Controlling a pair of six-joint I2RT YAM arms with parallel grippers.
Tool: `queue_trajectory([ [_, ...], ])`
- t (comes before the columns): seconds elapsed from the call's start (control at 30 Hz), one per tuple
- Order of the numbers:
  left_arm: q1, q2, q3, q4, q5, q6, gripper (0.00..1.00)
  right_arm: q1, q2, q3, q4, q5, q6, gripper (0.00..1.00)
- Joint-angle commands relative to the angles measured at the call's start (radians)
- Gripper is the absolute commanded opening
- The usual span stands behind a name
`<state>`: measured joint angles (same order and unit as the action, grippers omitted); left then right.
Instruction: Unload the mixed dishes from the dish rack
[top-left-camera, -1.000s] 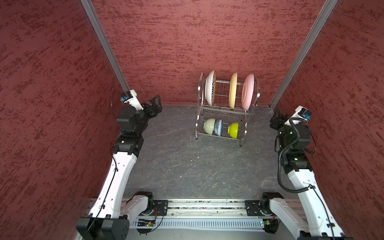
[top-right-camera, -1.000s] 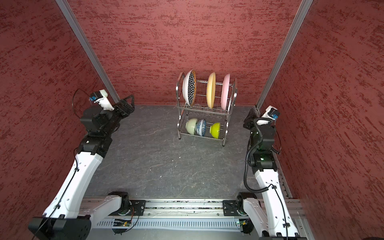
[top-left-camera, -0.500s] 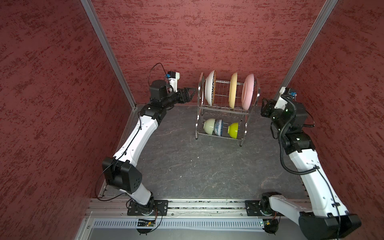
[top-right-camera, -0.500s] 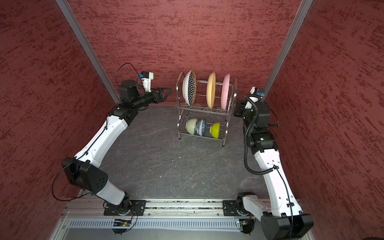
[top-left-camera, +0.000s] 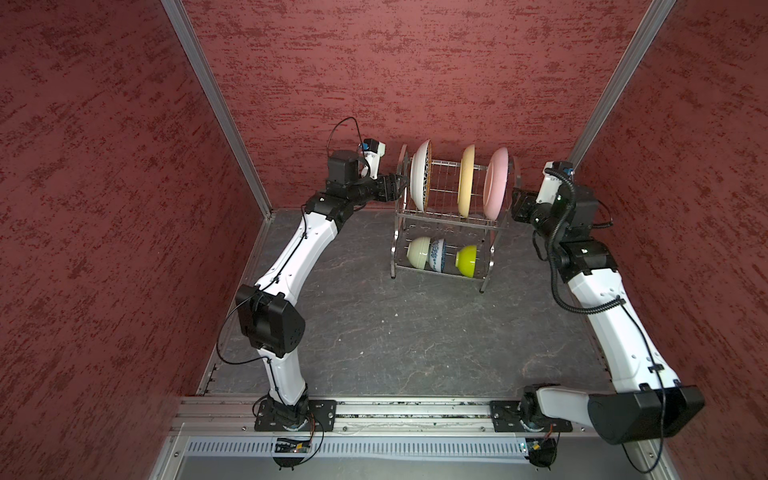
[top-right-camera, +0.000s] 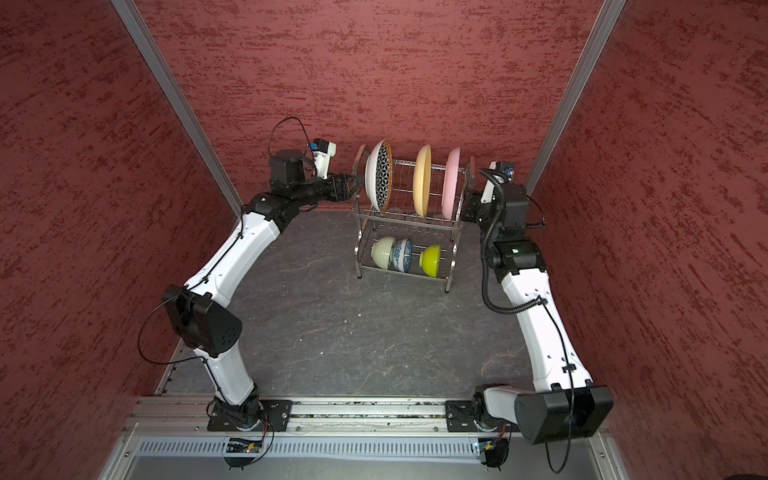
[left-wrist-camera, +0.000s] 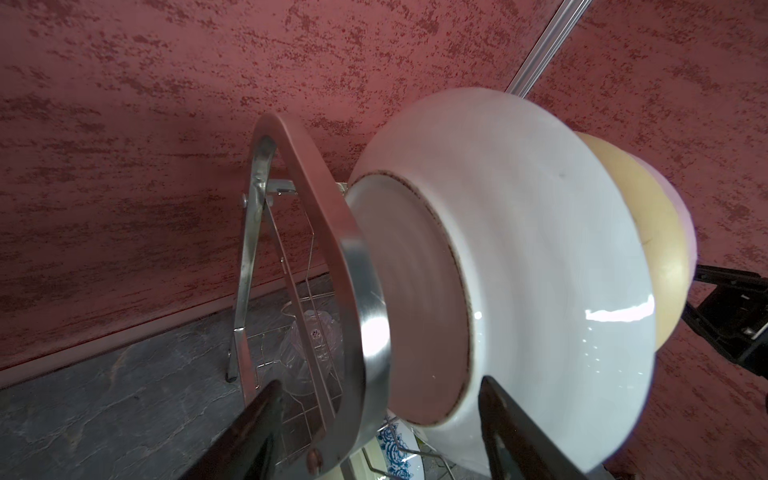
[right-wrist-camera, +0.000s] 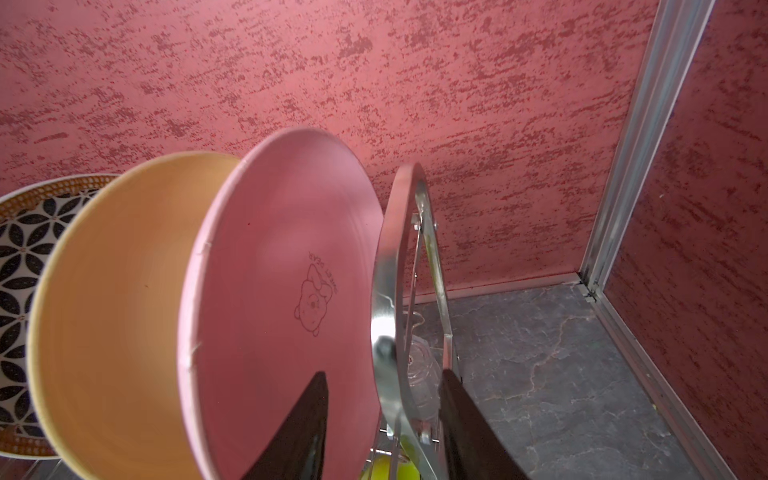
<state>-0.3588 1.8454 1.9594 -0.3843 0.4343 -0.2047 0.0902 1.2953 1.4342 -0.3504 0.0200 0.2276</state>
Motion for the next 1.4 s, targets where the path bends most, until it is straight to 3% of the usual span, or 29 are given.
queue_trajectory([
  [0.0, -0.023, 0.015, 0.043, -0.049, -0.073, 0.067, 0.73, 0.005, 0.017, 0.048, -0.012, 0.006, -0.002, 0.48],
  [0.37, -0.062, 0.01, 0.067, -0.086, -0.201, 0.138, 0.75, 0.006, 0.085, 0.103, 0.001, 0.026, 0.011, 0.56],
  [0.57, -0.06, -0.007, 0.059, -0.085, -0.267, 0.142, 0.74, 0.006, 0.109, 0.139, -0.01, 0.04, 0.014, 0.47],
  [0.8, -0.06, -0.008, 0.062, -0.076, -0.311, 0.146, 0.72, 0.005, 0.116, 0.153, -0.022, 0.077, 0.01, 0.46],
  [1.2, -0.076, -0.012, 0.063, -0.059, -0.356, 0.165, 0.6, 0.002, 0.148, 0.178, -0.036, 0.088, -0.01, 0.33],
  [1.37, -0.092, 0.001, 0.075, -0.049, -0.382, 0.184, 0.64, 0.001, 0.153, 0.183, -0.041, 0.082, -0.007, 0.29],
])
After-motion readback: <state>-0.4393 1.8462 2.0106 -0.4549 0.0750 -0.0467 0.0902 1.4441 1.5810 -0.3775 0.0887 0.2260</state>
